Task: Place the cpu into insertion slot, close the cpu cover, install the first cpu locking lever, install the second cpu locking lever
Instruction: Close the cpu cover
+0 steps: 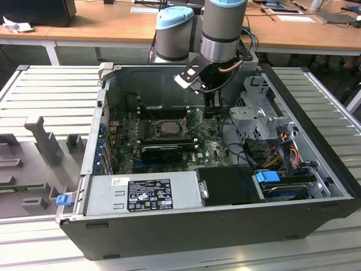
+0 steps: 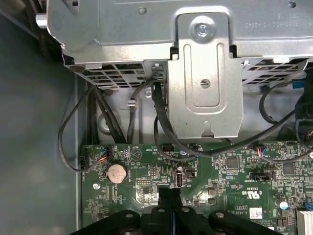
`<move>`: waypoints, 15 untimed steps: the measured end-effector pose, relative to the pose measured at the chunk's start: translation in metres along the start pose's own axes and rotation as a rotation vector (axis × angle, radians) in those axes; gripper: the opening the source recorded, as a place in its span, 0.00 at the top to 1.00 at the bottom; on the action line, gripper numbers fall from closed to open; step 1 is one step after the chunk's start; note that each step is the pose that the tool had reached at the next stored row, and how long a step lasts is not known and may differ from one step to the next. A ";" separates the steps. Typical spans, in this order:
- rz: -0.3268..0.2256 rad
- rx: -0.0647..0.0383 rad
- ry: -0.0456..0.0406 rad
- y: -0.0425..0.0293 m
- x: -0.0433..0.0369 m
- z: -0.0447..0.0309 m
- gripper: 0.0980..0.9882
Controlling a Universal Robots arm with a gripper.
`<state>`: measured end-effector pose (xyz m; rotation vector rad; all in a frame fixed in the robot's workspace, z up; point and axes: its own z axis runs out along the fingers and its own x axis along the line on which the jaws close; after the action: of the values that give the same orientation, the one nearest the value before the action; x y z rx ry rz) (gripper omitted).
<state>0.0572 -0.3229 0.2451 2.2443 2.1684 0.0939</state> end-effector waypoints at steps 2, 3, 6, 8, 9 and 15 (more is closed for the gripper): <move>-0.001 0.000 0.0009 -0.0048 -0.0003 -0.0003 0.99; -0.001 0.000 0.0022 -0.0068 -0.0003 -0.0007 0.99; -0.001 0.000 0.0043 -0.0104 -0.0004 -0.0022 0.99; -0.001 0.000 0.0057 -0.0152 -0.0005 -0.0045 0.99; -0.001 0.000 0.0065 -0.0179 -0.0005 -0.0051 0.99; 0.000 0.000 0.0071 -0.0412 -0.0014 -0.0066 0.99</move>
<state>0.0157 -0.3230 0.2493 2.2469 2.1724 0.1019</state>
